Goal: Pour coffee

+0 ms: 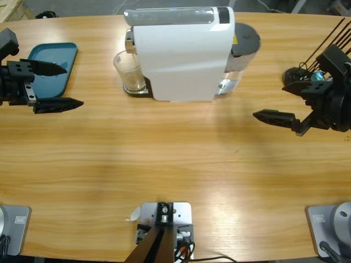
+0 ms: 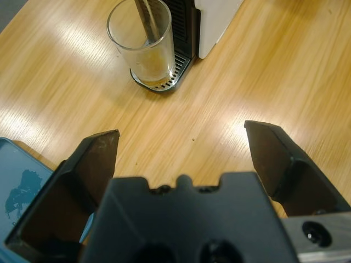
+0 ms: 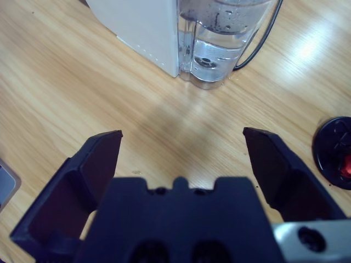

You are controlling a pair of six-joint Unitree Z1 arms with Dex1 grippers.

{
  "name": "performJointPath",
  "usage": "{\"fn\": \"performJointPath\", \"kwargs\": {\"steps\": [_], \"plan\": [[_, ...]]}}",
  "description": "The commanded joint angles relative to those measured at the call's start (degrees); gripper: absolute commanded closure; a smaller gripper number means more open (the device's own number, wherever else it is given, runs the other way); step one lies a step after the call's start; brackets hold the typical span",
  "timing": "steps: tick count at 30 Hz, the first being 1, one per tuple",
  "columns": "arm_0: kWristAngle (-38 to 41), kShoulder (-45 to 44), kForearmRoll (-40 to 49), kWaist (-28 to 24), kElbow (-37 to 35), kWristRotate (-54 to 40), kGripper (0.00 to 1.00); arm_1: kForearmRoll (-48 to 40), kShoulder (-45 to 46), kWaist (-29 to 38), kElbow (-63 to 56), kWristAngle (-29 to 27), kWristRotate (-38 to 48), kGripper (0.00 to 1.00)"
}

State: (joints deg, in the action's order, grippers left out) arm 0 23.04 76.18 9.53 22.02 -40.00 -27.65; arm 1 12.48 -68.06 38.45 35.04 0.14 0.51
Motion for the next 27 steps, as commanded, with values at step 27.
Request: {"fn": "performJointPath", "kwargs": {"steps": [27], "plan": [[-1.85,0.83,-1.1,-0.57,2.3,-0.21,0.0,0.44,-2.15,-0.74,-1.08,0.88,0.25,0.0]]}}
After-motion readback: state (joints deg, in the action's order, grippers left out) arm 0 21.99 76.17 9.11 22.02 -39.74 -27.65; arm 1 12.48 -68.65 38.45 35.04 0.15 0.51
